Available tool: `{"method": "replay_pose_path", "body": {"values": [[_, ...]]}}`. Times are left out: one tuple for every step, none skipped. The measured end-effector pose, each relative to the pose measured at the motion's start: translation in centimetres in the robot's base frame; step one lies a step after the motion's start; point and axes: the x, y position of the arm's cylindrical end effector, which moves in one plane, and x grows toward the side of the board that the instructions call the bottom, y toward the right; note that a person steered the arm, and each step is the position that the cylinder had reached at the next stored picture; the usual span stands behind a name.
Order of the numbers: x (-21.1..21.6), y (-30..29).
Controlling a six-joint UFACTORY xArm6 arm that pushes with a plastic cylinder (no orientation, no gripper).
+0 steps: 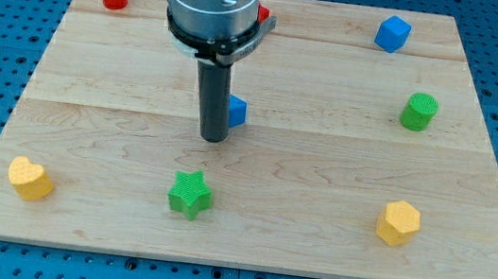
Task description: Move the green circle slightly to the left
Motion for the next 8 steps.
{"method": "replay_pose_path", "body": {"values": [[-1.0,0.3],[-0.6,9.3],[-2.0,20.4],[-4.0,29.3],[-5.3,28.0],[-5.3,23.2],[-5.8,22.0],[-8.4,24.4]]}}
